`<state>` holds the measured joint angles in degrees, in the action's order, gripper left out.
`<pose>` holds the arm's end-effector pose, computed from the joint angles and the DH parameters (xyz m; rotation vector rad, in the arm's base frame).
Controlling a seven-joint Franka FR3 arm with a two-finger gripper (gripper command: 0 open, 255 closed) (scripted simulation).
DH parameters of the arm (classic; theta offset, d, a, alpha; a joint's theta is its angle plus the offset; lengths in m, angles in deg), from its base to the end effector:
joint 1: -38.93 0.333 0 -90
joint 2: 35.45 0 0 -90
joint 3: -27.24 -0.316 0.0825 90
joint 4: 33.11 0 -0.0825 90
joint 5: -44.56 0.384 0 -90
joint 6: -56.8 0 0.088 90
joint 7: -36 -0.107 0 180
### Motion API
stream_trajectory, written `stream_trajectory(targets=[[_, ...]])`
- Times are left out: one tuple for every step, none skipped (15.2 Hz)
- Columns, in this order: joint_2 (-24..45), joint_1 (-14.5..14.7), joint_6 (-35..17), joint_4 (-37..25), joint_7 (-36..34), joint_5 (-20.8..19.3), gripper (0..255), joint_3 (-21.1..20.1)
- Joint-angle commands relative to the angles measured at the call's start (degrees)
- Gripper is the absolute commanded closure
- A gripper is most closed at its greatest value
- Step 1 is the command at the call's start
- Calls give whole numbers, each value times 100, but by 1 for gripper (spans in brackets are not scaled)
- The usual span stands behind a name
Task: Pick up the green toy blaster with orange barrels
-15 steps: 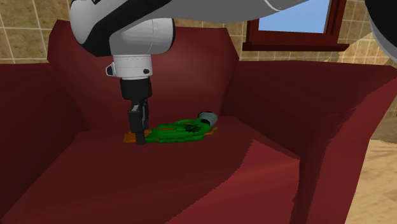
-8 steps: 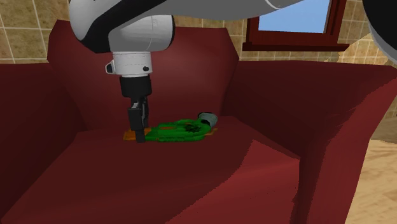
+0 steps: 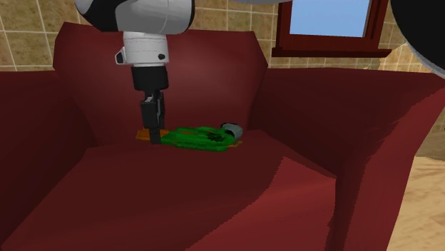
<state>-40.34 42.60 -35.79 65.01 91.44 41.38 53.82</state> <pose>0.4846 -0.2214 0.6026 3.0127 0.8870 -0.0416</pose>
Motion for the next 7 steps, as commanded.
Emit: stream_trajectory(targets=[[13,2,156,-172,6,5,255,-1],[33,1,237,-271,15,14,255,1],[55,0,318,-372,23,23,255,4],[78,-1,400,-475,33,33,255,7],[103,-2,482,-580,43,44,255,11],[106,-2,494,-594,44,45,255,11],[107,-3,494,-596,44,46,255,11]])
